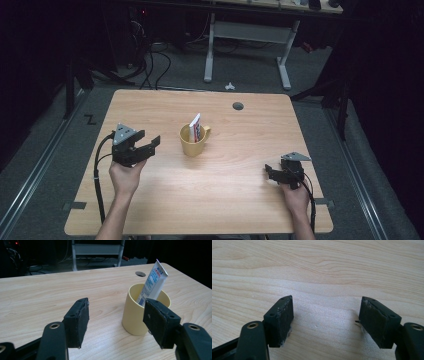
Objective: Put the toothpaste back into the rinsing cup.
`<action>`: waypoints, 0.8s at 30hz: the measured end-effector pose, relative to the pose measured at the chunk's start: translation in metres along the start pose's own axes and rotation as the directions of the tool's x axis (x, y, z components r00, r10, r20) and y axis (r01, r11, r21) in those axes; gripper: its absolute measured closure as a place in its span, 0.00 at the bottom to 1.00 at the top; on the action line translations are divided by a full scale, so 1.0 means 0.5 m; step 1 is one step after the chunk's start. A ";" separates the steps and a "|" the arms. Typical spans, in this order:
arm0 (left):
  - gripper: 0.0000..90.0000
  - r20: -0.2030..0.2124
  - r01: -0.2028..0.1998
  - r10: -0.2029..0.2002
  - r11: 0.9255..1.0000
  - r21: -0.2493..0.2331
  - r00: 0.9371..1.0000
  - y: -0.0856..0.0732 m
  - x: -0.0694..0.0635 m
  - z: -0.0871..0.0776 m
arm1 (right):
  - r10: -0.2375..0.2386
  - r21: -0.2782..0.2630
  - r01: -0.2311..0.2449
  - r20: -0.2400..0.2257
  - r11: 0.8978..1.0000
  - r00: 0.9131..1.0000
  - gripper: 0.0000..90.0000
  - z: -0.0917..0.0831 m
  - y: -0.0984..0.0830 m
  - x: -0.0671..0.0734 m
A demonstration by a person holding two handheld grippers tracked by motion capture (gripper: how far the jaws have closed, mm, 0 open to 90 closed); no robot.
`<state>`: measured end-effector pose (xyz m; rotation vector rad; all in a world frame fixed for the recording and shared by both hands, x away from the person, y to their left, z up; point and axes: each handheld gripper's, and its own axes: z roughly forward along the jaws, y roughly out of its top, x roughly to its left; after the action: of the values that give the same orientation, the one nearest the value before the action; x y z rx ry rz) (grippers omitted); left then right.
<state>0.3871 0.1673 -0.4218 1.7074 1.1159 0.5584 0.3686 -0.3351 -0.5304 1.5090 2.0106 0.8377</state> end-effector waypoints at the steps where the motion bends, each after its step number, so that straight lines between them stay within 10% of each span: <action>1: 0.42 0.000 -0.001 0.001 1.000 0.000 1.000 -0.001 0.000 -0.001 | 0.000 0.000 0.000 0.000 1.000 1.000 0.31 0.000 0.000 0.000; 24: 0.42 -0.024 0.009 -0.008 1.000 0.025 1.000 -0.024 0.012 -0.011 | 0.000 0.000 0.000 0.000 1.000 1.000 0.31 0.000 0.000 0.000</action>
<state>0.3808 0.1762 -0.4313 1.7210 1.1512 0.5627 0.3686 -0.3351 -0.5303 1.5088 2.0108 0.8375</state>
